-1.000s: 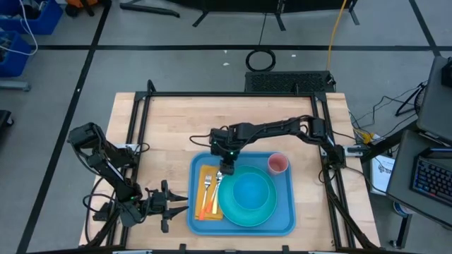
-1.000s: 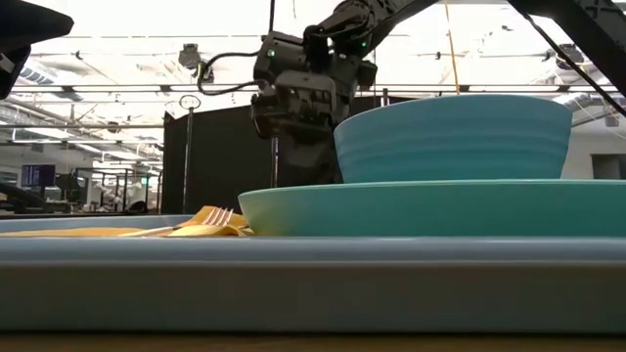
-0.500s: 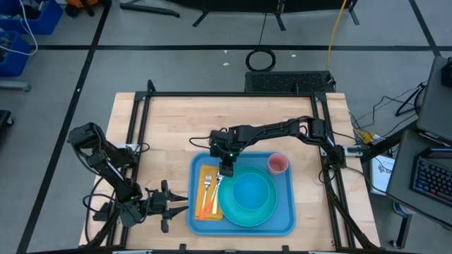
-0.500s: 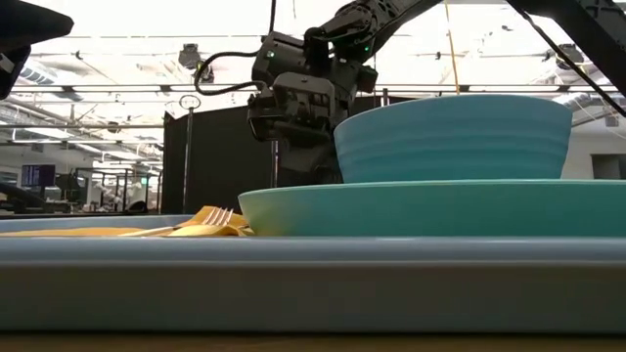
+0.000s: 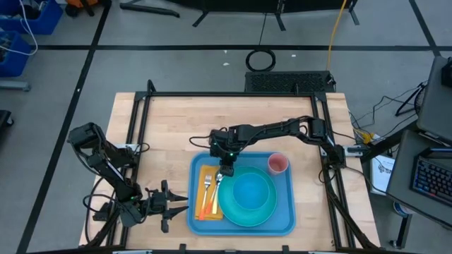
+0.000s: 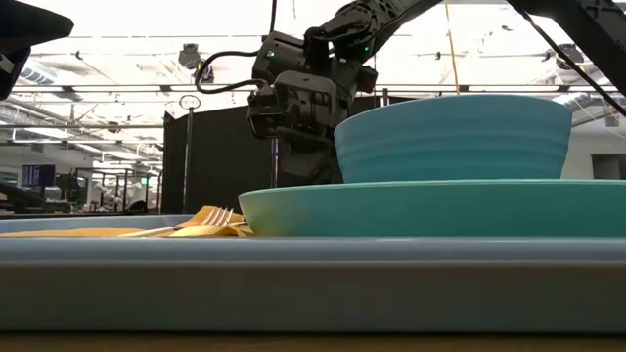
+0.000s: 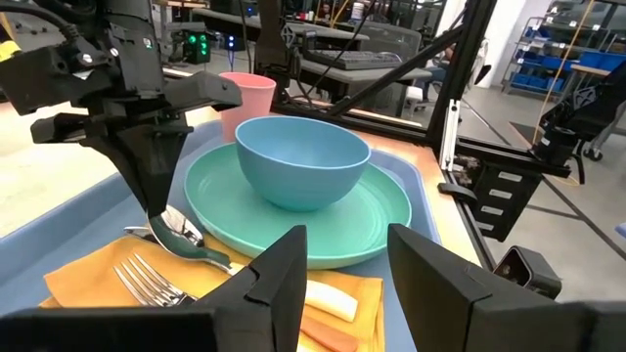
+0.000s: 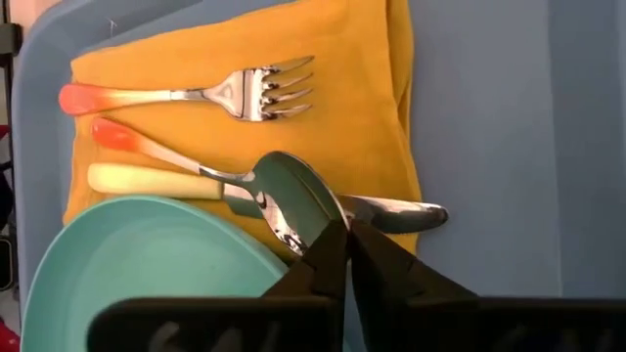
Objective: Set up tray
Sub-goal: Adjust the orange spoon
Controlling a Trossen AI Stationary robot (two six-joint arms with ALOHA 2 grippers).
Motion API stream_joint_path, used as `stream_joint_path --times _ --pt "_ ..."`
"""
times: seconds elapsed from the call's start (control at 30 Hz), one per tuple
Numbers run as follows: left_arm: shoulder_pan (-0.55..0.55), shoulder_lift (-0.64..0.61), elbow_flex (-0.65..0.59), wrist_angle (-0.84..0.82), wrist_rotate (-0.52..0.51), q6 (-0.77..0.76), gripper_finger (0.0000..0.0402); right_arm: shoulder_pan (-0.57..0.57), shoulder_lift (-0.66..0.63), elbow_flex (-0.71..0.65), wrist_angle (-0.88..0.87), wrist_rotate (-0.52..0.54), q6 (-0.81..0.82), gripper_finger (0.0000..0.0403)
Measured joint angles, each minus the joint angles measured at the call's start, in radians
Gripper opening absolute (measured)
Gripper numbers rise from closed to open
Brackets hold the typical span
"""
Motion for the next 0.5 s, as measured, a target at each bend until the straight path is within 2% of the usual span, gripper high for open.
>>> stream_joint_path --times 0.5 --pt "0.0 0.0 0.0 0.0 0.0 0.0 0.0147 0.0 0.0 0.001 0.035 -0.016 -0.039 0.0001"
